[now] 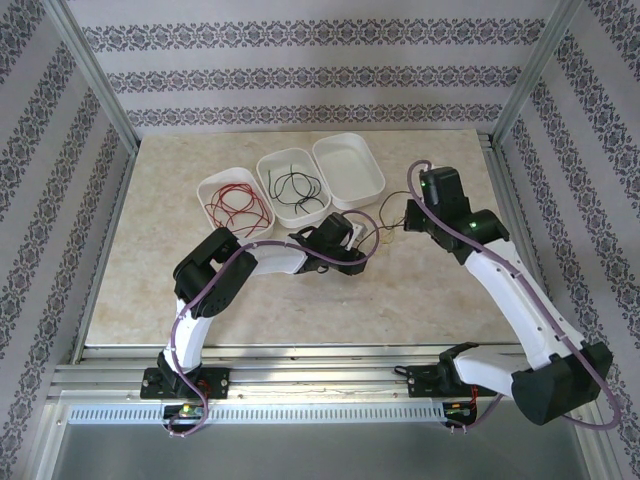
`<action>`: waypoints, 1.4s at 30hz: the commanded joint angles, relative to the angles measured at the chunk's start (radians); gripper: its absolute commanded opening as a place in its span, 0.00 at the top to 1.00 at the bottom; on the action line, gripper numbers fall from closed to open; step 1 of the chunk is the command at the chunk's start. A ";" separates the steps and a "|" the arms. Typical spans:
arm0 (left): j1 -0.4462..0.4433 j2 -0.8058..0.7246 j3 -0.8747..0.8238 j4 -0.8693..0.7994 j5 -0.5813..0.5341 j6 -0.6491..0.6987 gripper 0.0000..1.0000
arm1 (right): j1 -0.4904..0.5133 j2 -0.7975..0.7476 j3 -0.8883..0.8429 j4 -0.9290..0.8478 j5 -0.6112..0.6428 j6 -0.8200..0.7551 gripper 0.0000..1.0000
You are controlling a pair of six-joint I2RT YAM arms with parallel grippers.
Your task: Untangle the cables
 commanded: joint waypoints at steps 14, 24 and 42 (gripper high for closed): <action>-0.014 -0.075 -0.135 0.101 -0.025 -0.025 0.74 | 0.010 -0.148 0.117 -0.043 0.020 0.013 1.00; -0.033 -0.227 -0.372 0.601 -0.049 0.119 0.30 | 0.006 -0.188 0.108 -0.027 -0.091 0.105 1.00; -0.123 -0.153 -0.290 0.839 -0.113 0.304 0.00 | 0.010 -0.187 0.016 0.068 -0.201 0.246 1.00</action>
